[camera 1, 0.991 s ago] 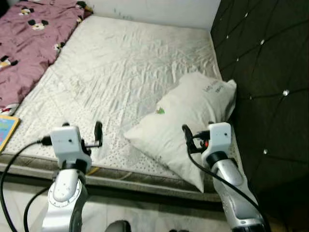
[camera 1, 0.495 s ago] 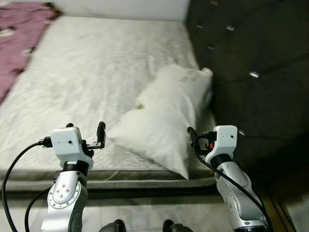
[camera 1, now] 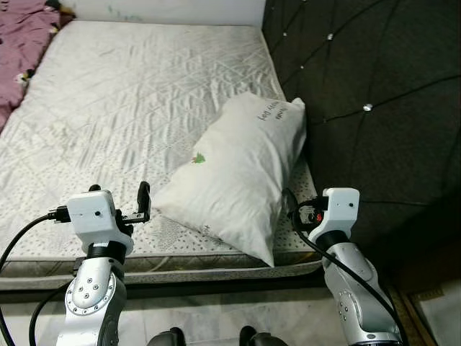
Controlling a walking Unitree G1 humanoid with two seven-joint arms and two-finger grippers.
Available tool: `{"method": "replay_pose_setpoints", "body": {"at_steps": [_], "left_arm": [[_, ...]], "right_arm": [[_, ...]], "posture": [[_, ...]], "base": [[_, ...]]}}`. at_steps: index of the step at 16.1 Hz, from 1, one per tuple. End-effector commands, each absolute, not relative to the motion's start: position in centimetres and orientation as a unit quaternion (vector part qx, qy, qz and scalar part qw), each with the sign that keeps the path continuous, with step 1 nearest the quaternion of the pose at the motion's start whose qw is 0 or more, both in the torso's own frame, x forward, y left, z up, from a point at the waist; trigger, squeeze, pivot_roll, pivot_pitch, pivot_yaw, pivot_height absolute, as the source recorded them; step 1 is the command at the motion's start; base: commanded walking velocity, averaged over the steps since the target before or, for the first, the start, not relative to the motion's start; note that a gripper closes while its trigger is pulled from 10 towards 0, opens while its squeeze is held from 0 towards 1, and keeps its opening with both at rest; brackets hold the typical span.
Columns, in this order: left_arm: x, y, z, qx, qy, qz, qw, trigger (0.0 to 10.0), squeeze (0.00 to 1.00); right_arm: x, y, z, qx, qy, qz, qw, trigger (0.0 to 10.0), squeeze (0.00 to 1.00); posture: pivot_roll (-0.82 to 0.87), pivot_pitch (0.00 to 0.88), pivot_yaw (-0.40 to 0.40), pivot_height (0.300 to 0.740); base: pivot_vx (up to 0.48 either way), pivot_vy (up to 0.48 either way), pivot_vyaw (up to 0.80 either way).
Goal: Clean up the room
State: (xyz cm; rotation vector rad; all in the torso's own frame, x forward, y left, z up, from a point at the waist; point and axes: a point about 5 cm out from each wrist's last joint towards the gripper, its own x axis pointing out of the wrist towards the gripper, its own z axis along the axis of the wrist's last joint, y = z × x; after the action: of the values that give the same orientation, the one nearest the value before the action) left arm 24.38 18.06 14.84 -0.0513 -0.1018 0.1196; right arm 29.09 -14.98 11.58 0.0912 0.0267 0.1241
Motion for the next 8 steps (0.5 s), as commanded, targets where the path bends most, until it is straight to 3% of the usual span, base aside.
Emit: {"method": "replay_pose_setpoints", "body": {"at_steps": [1, 8], "left_arm": [[24.15, 18.15, 14.64, -0.02, -0.04, 0.058, 0.997, 10.0, 0.0], [23.66, 17.86, 14.49, -0.022, -0.03, 0.046, 0.998, 10.0, 0.0]], "right_arm": [[28.86, -15.03, 11.87, 0.048, 0.011, 0.063, 0.997, 10.0, 0.0], [28.23, -15.09, 11.67, 0.05, 0.018, 0.068, 0.996, 10.0, 0.0]], "posture": [[0.07, 0.241, -0.036, 0.74], [0.07, 0.261, -0.035, 0.736]], "base": [[0.0, 0.0, 0.0], [0.0, 0.0, 0.0]]}}
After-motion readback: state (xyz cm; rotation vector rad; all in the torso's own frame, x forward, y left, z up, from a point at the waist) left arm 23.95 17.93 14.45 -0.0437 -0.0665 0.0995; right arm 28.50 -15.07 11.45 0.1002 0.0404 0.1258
